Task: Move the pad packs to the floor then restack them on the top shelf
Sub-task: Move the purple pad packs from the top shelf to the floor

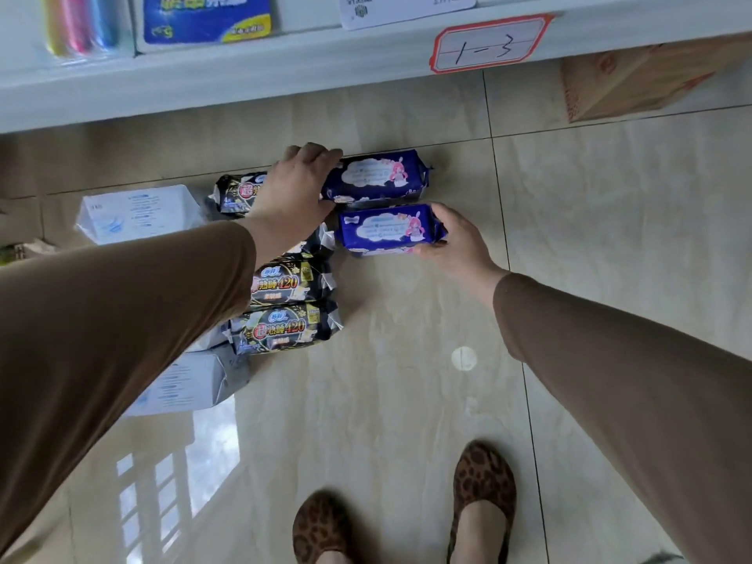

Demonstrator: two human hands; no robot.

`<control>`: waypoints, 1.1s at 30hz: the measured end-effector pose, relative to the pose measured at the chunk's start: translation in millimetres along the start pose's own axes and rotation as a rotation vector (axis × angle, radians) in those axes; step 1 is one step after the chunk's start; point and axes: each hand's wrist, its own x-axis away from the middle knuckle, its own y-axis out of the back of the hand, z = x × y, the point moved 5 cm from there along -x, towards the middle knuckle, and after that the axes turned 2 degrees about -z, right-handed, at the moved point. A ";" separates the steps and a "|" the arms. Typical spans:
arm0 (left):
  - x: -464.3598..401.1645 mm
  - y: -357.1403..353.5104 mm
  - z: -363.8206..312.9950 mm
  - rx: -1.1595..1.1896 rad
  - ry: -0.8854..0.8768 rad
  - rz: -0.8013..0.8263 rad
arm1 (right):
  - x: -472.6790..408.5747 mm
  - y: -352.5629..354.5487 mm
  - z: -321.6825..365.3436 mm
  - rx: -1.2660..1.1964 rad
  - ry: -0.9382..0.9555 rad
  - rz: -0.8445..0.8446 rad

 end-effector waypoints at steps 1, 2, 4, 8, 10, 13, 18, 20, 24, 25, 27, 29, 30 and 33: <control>8.2 2.2 2.3 0.004 -0.009 -0.024 | -1.8 -1.9 2.4 0.009 -0.001 -0.005; 16.5 3.3 4.7 0.005 -0.020 -0.040 | -3.4 -4.1 4.5 0.019 0.001 -0.011; 31.7 1.9 9.1 0.007 -0.031 -0.052 | -5.5 -9.0 6.5 0.027 0.007 -0.026; 55.7 -4.5 15.9 0.014 0.001 -0.052 | -3.2 -16.6 7.8 0.033 -0.005 -0.051; 68.6 -5.4 14.7 0.017 0.026 -0.032 | 3.9 -13.6 11.1 0.051 -0.019 -0.087; 91.2 5.6 3.0 0.028 0.067 -0.005 | 25.9 0.3 23.3 0.144 -0.070 -0.114; 137.0 60.5 -38.5 0.020 0.149 0.121 | 97.4 41.7 83.8 0.387 -0.003 0.012; 154.3 101.9 -61.7 0.054 0.174 0.133 | 133.1 70.3 121.9 0.469 0.037 0.052; 181.2 215.2 -111.7 0.070 0.165 0.117 | 199.6 142.1 213.1 0.605 0.072 0.071; 187.0 247.4 -123.8 0.067 0.156 0.108 | 215.7 162.4 238.0 0.620 0.075 0.066; 199.3 314.5 -147.4 0.062 0.136 0.077 | 248.2 201.9 290.1 0.630 0.091 0.045; 211.6 381.3 -171.1 0.060 0.109 0.039 | 281.0 241.0 342.5 0.627 0.118 0.014; 217.3 413.4 -183.1 0.054 0.093 0.021 | 296.9 260.5 368.0 0.628 0.137 -0.010; 232.6 503.8 -217.9 0.032 0.045 -0.033 | 339.3 318.9 439.4 0.637 0.204 -0.091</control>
